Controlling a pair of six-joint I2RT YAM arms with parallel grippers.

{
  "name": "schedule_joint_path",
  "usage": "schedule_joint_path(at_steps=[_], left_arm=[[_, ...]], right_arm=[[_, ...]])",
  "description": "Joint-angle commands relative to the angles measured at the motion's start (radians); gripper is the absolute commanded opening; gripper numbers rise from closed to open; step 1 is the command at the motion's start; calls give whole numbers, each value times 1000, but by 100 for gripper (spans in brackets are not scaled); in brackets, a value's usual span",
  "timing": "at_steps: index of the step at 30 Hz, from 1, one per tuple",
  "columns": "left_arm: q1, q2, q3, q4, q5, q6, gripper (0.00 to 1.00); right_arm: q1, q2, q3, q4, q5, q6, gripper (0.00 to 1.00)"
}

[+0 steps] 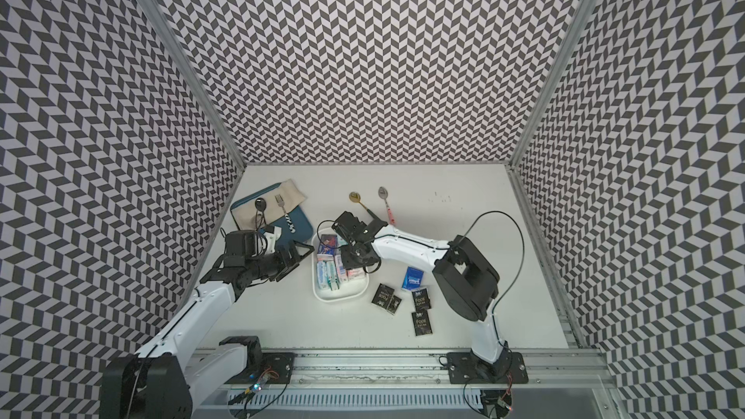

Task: Put the pocket tissues into the storage box
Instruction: Place the pocket tissues in the storage box, then pick up the pocket tissues from the center of the board.

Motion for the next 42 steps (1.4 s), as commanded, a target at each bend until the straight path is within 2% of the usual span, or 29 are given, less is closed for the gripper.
schedule_joint_path(at_steps=[1, 8, 15, 19, 24, 31, 37, 42], left_arm=[[6, -24, -5, -8, 16, 11, 100], [6, -27, -8, -8, 16, 5, 100], [6, -33, 24, -26, 6, 11, 100], [5, -33, 45, -31, 6, 6, 100], [0, -33, 68, -28, 11, -3, 100], [-37, -24, 86, -15, -7, -6, 100], [-74, -7, 93, -4, -26, -7, 100], [-80, -1, 99, -15, -38, 3, 100]], right_arm=[[3, 21, 35, 17, 37, 12, 46], [3, -14, 58, 15, 53, 5, 55], [-9, -119, 62, -8, 117, -6, 61], [-55, -198, 24, -21, 130, -5, 63], [-145, -307, -92, -33, 165, -14, 65], [-296, -418, -279, -52, 132, -38, 69], [-328, -445, -413, -37, 85, -41, 74], [-327, -444, -525, 37, 24, 3, 75]])
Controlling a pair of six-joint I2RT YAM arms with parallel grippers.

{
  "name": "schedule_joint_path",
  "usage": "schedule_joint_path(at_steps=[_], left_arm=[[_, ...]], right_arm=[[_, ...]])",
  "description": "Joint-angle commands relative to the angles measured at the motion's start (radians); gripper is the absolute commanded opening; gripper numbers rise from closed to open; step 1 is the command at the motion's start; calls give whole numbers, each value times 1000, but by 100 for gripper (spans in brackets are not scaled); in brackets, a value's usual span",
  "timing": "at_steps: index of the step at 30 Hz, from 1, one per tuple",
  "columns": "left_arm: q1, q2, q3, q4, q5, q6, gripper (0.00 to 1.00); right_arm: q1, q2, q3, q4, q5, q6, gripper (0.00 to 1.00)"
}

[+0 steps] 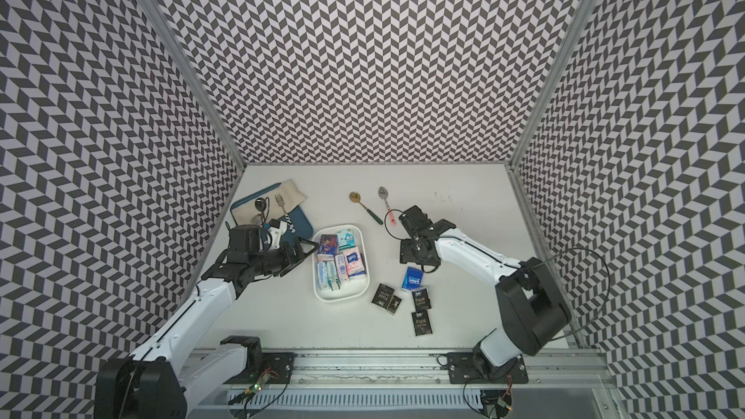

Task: Put the pocket tissues into the storage box
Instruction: Pick up the pocket tissues from the center of the board.

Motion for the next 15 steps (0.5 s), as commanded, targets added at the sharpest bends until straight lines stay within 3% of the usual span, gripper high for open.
schedule_joint_path(at_steps=[1, 6, 15], left_arm=[[-6, 1, 45, -3, -26, 12, 100], [1, -24, 46, -19, -75, 15, 100], [86, -43, 28, -28, -44, 13, 100]], right_arm=[[0, -19, -51, 83, -53, 32, 75], [0, 12, -76, 123, -74, 39, 75], [0, 67, -86, 197, -120, 54, 71]])
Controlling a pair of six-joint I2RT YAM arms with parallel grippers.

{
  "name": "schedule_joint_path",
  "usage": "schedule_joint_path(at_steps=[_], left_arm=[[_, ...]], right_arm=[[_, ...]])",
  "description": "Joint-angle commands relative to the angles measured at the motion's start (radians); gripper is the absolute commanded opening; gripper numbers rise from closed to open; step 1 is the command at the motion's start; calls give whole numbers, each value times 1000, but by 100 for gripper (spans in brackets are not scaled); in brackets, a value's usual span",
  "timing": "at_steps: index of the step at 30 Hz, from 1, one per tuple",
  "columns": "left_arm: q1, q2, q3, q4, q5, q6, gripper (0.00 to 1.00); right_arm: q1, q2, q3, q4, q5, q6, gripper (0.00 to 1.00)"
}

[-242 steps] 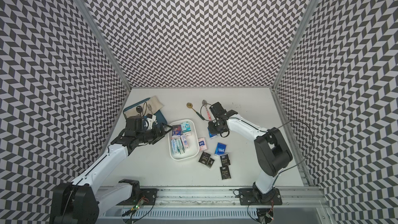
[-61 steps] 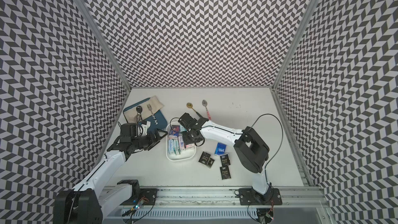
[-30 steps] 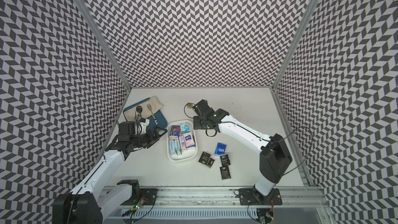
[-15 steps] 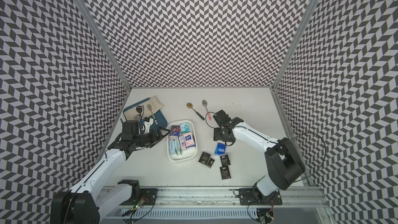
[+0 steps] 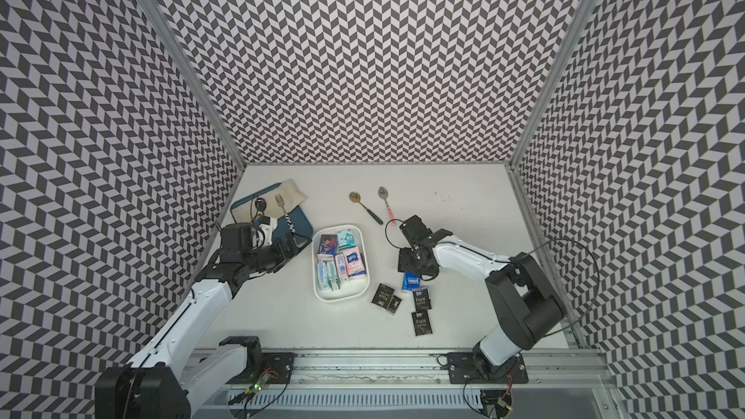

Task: Put the pocket tissues into the storage box
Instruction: Pick up the pocket tissues from the center of the board, then place the pocket tissues in the storage box.

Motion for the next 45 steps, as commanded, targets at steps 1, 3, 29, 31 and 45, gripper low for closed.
schedule_joint_path(at_steps=[1, 3, 29, 31, 45], left_arm=[[17, -15, 11, -27, 2, 19, 100], [19, -14, 15, -37, 1, 27, 100], [21, -55, -52, -24, 42, -11, 100], [21, -55, -54, -16, 43, -18, 100], [21, -47, -56, 29, 61, -69, 100]], right_arm=[[0, 28, -4, 59, -22, 12, 70], [0, 41, -2, 57, -17, 10, 68], [9, 7, 67, -35, 84, -48, 40], [9, -13, 107, -62, 105, -55, 40], [267, -98, 278, 58, 42, -16, 41]])
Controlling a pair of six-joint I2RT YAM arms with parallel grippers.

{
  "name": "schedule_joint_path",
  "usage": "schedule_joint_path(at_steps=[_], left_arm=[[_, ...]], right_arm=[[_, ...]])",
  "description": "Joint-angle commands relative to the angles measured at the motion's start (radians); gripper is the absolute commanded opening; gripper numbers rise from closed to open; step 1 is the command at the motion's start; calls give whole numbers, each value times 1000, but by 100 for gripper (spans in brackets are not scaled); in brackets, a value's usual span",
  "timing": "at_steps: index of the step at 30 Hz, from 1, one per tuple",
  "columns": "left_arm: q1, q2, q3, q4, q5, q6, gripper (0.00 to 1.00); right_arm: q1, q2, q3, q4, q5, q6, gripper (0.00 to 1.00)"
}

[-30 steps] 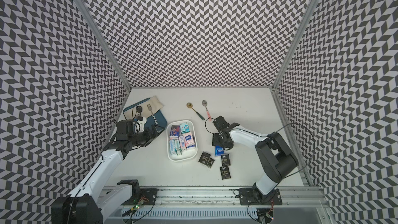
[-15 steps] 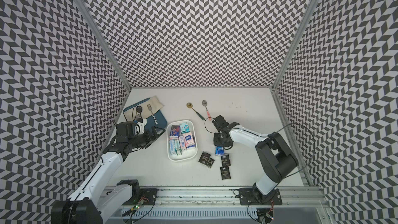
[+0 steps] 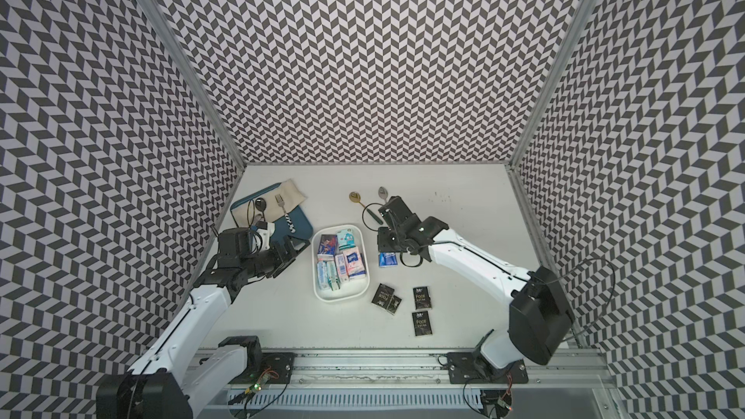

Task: Put the pocket tissues into the storage box
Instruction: Place the pocket tissues in the storage box.

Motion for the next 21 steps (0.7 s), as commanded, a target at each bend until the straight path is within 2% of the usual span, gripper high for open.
schedule_joint_path(at_steps=[1, 11, 15, 21], left_arm=[[6, -18, -8, 22, 19, -20, 100], [6, -76, -44, 31, 36, -76, 100], [6, -98, -46, 17, 31, -70, 100], [6, -126, -50, -7, 18, -63, 100]], right_arm=[[87, -8, -3, 110, -22, 31, 41], [255, 117, 2, 341, -8, 65, 40], [299, 186, 41, 352, 63, 64, 40], [309, 253, 68, 355, 55, 96, 41]])
